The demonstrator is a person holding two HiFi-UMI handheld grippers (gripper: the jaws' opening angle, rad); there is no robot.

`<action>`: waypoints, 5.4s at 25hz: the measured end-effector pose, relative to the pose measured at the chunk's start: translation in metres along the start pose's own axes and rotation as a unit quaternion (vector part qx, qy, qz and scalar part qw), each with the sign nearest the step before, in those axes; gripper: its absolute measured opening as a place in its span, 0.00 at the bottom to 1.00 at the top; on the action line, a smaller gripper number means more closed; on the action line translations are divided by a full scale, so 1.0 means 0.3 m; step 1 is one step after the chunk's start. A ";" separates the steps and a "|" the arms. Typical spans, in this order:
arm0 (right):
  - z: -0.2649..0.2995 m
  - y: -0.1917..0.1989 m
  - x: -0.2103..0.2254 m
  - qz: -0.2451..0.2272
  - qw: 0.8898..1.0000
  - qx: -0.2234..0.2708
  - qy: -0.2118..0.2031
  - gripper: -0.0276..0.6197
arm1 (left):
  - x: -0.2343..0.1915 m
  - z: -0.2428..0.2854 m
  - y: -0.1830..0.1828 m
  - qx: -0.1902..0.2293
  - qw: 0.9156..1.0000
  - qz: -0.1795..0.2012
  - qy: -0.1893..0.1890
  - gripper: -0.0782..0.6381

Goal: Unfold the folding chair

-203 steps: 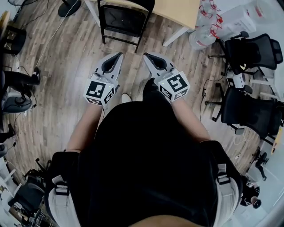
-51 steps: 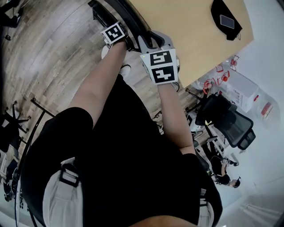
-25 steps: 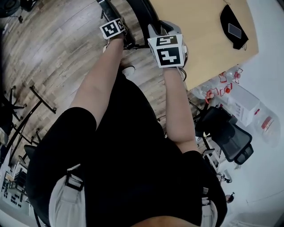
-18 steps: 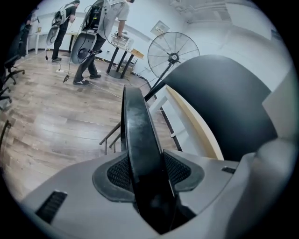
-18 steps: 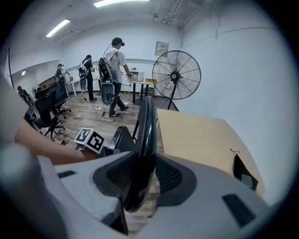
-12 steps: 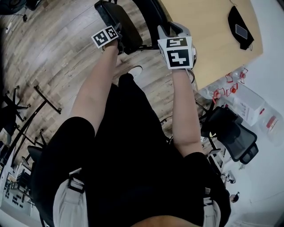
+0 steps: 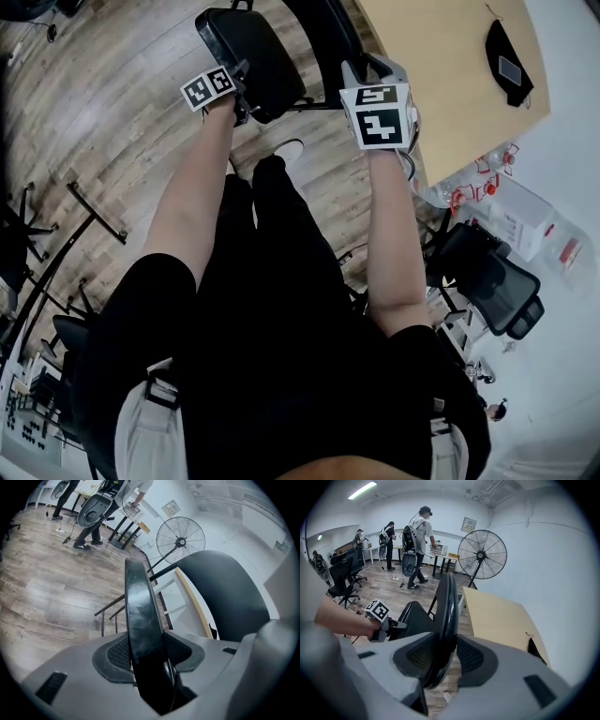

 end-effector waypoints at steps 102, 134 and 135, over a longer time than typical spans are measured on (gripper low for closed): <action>0.437 0.234 -0.276 -0.053 0.994 -0.030 0.094 0.29 | -1.343 -0.181 0.168 -0.039 0.999 -0.033 0.005 0.54; -0.616 0.014 -0.509 0.134 0.910 0.367 -0.140 0.28 | 0.077 -1.304 -0.076 0.107 0.931 0.276 0.214 0.46; -0.647 0.019 -0.531 0.130 0.906 0.374 -0.146 0.27 | 0.124 -1.340 -0.070 0.113 0.923 0.296 0.221 0.45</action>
Point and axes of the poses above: the fingertips, and each gripper's own axes: z forward along the fingers, x to its right, y out of its underside, the point moved 9 cm from there along -z, backward along the fingers, and after that the axes turned 1 degree about y, right-handed, at the moved point
